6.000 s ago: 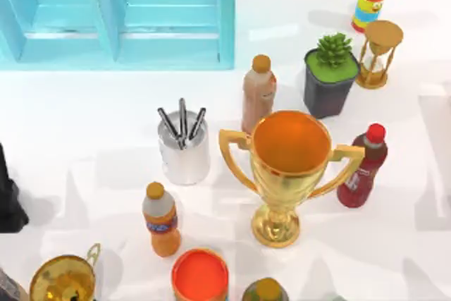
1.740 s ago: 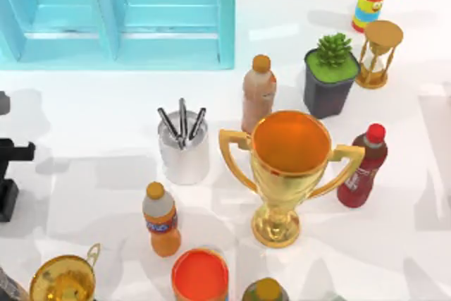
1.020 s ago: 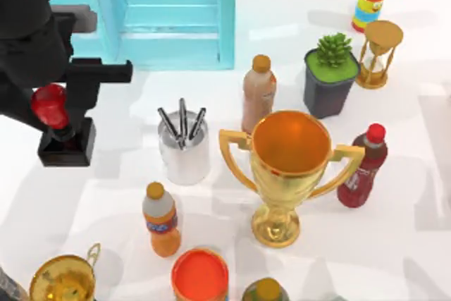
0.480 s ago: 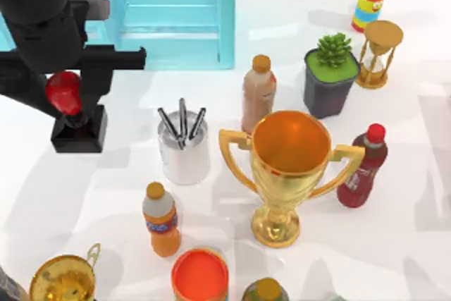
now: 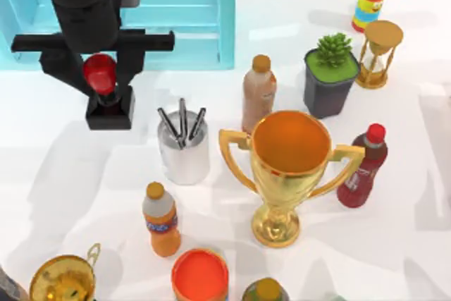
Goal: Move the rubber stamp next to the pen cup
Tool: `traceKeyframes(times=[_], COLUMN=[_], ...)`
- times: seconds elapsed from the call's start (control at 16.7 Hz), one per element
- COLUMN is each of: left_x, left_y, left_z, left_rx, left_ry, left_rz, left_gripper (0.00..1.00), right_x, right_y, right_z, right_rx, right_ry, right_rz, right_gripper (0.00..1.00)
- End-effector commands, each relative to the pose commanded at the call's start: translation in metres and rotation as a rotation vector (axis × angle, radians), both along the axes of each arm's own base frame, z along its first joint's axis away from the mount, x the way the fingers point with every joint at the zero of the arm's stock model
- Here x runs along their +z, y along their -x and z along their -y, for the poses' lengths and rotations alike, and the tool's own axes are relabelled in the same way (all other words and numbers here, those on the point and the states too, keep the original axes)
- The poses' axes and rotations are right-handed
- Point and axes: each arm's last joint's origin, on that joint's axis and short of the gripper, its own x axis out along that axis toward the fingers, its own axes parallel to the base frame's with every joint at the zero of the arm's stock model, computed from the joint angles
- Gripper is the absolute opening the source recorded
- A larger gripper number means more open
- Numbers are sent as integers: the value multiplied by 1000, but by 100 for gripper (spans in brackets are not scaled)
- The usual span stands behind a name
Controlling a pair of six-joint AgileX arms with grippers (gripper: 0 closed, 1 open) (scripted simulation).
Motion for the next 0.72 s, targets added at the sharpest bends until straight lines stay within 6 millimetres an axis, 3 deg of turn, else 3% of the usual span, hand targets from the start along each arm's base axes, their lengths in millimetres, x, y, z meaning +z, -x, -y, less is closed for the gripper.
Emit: traceKeyframes(times=[0.72], left_x=[-15], left_y=[0], left_z=[0], left_rx=[0], left_ry=[0], left_rz=[0], left_gripper=[0], right_x=[0], right_y=[0], right_z=[0], right_rx=[0], right_ry=[0], right_rz=[0], right_gripper=[100])
